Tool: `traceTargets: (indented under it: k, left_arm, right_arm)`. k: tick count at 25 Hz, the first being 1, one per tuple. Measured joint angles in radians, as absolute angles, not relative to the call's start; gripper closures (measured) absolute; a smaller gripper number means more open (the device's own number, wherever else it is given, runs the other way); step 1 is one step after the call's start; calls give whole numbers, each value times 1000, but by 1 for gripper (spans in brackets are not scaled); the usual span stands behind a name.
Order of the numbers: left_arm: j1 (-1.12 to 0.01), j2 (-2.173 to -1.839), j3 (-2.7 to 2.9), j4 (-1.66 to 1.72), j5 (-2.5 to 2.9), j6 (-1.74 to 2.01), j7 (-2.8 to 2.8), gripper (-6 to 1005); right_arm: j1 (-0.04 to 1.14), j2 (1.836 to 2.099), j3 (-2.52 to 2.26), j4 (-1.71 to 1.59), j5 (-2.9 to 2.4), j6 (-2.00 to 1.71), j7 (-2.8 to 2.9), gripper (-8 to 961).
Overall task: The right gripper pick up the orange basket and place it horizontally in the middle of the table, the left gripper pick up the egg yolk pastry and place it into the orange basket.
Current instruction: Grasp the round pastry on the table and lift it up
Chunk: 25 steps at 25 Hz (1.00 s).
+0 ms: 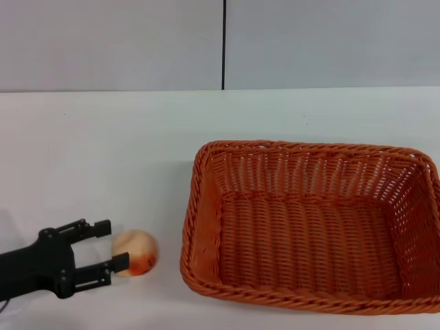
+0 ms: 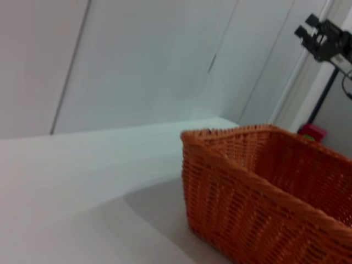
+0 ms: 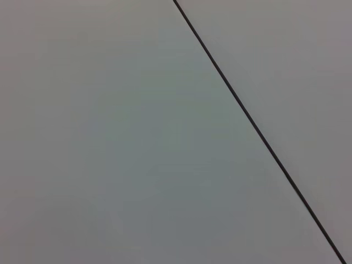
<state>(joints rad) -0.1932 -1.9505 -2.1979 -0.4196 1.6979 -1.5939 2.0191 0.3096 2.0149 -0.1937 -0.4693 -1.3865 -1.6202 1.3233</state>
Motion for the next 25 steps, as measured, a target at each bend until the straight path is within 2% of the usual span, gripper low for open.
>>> traceTargets:
  k: [7,13,25]
  left_arm:
    - [-201,-1973,-2200,-427,1737,-1557,2017,203]
    - [-205,-1977,-2194,-427,1738,-1537,2013,203]
    - [-208,-1980,-2239,-428,1738,-1540,2046,510]
  right_arm:
    - [308,2018,-193,-468,-1389,-1618,1323,416]
    - [304,2021,-193,-468,-1390,-1618,1322,415]
    - [301,2023,-191,-468,-1390,-1618,1322,416]
